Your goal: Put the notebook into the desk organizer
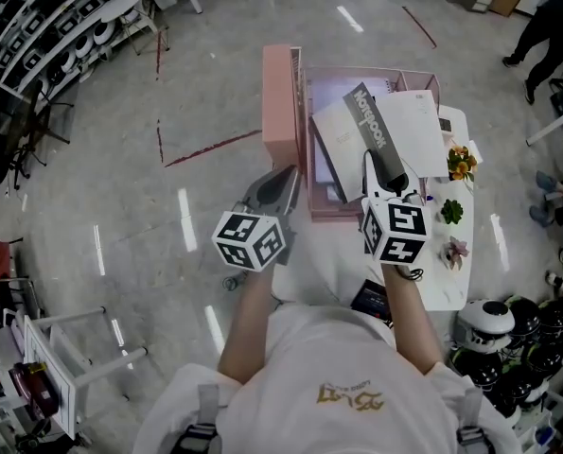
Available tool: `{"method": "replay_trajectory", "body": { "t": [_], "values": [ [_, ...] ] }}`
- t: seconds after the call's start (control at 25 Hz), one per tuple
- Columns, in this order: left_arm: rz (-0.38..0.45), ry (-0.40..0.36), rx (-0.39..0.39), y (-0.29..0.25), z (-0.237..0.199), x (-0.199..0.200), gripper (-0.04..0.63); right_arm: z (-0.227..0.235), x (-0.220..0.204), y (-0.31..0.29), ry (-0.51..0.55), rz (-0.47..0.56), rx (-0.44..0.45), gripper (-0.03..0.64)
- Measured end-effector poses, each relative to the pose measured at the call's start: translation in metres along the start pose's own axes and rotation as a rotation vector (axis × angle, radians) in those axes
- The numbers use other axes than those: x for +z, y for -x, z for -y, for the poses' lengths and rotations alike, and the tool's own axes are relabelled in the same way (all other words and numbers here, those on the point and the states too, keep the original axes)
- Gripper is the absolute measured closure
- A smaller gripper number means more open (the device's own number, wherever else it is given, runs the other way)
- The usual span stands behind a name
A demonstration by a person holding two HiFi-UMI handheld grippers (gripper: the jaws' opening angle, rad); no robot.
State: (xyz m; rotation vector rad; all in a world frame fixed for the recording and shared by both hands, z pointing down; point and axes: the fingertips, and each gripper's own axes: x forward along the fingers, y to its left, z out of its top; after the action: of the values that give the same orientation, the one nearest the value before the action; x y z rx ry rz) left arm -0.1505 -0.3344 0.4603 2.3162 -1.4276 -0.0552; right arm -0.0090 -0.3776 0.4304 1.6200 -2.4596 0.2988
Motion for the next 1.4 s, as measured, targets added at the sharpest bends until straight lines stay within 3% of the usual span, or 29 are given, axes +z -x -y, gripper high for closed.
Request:
{"method": "replay_trajectory", "body": {
  "t": [0.32, 0.88, 1.0, 1.12, 1.4],
  "values": [
    [-0.005, -0.005, 0.0, -0.001, 0.001, -0.002, 0.578, 0.002, 0.0, 0.0, 0.145, -0.018, -0.036, 0.481],
    [-0.01, -0.017, 0.004, -0.003, 0.004, -0.003, 0.578, 0.009, 0.0, 0.002, 0.338, -0.057, -0.091, 0.357],
    [-0.008, -0.024, 0.009, -0.003, 0.005, -0.002, 0.578, 0.007, 0.004, 0.003, 0.358, -0.055, -0.081, 0.287],
    [-0.007, -0.028, 0.009, -0.002, 0.009, -0.001, 0.578, 0.008, 0.005, 0.006, 0.348, -0.053, -0.074, 0.278],
    [0.003, -0.04, -0.001, 0.002, 0.02, 0.002, 0.578, 0.009, 0.007, 0.021, 0.215, -0.025, -0.037, 0.292]
  ]
}}
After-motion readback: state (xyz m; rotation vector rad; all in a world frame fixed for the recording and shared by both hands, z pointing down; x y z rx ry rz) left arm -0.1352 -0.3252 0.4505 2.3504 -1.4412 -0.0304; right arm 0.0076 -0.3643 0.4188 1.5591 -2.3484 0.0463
